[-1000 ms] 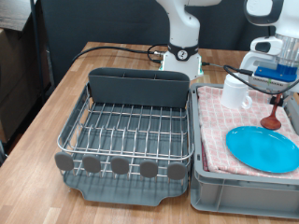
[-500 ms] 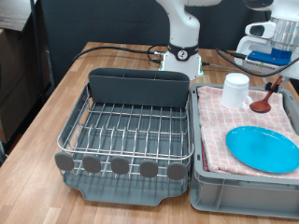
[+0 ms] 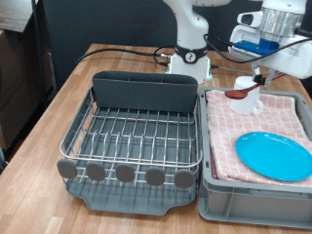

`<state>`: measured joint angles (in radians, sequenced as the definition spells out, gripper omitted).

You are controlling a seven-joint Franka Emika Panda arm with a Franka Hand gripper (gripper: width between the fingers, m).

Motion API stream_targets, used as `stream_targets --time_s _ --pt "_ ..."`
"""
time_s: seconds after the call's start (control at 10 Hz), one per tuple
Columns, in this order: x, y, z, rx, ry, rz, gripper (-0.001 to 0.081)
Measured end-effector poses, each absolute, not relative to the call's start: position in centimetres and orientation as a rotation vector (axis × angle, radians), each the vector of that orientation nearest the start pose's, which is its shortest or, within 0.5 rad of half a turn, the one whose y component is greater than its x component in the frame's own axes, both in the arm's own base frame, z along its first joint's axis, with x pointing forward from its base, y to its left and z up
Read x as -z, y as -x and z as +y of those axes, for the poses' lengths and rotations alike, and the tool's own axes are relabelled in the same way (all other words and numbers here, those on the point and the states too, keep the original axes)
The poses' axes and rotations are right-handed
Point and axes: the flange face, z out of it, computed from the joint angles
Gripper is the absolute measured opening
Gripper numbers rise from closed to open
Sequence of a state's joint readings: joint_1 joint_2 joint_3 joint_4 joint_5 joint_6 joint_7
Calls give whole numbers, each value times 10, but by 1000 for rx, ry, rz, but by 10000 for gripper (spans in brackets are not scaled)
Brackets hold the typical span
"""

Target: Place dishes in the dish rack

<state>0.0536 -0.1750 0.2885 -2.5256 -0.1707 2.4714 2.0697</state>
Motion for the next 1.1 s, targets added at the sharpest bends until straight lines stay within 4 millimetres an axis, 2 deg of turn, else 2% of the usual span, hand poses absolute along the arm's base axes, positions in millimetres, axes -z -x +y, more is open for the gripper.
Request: stream_targets --time_s 0.4,0.7,0.9,1.1 --pt "-357 -403 112 290 1938 2394 92" --pt "-365 -381 83 275 1789 2459 92" --pt "-362 -379 83 267 1796 2483 92" --pt "-360 -374 73 255 1717 2578 92"
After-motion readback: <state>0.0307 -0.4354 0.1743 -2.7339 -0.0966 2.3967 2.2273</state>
